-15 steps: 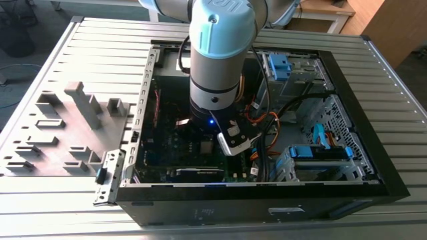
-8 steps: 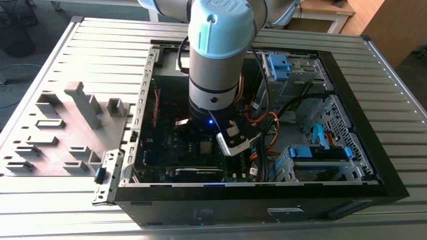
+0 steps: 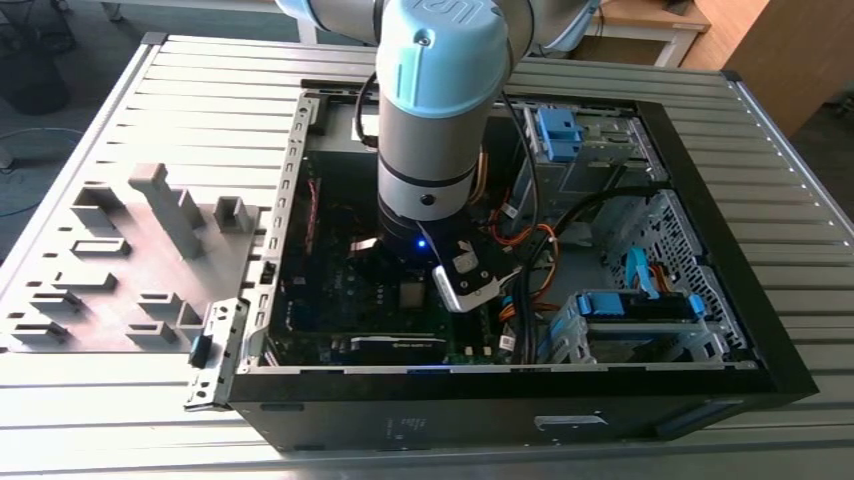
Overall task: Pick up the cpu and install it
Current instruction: 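Place the cpu into insertion slot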
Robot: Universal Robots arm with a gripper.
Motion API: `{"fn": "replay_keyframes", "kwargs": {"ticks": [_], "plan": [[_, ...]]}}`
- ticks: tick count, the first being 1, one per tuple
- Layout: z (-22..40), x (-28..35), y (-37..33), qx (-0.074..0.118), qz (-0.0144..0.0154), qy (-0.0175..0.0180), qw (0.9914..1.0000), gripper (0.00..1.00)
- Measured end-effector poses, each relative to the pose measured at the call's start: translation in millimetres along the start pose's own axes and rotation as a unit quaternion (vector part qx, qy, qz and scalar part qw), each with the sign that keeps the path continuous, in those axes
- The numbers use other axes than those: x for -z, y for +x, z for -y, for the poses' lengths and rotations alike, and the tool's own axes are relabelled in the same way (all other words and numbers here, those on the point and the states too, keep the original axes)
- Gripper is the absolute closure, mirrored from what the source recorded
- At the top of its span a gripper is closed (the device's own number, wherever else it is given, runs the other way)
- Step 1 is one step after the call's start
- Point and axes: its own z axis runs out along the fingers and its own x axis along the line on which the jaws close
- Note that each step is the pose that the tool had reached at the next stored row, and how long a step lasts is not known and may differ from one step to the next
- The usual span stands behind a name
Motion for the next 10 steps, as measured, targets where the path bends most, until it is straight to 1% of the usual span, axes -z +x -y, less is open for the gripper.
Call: {"fn": "replay_keyframes", "kwargs": {"ticks": [8,9,10], "plan": [[0.1,0.0,0.2,0.000,-0.0001,0.0001,1.00000,0.61],[0.1,0.1,0.2,0.000,0.0000,0.0001,1.00000,0.54],[0.1,0.0,0.1,0.000,0.0000,0.0001,1.00000,0.54]]}}
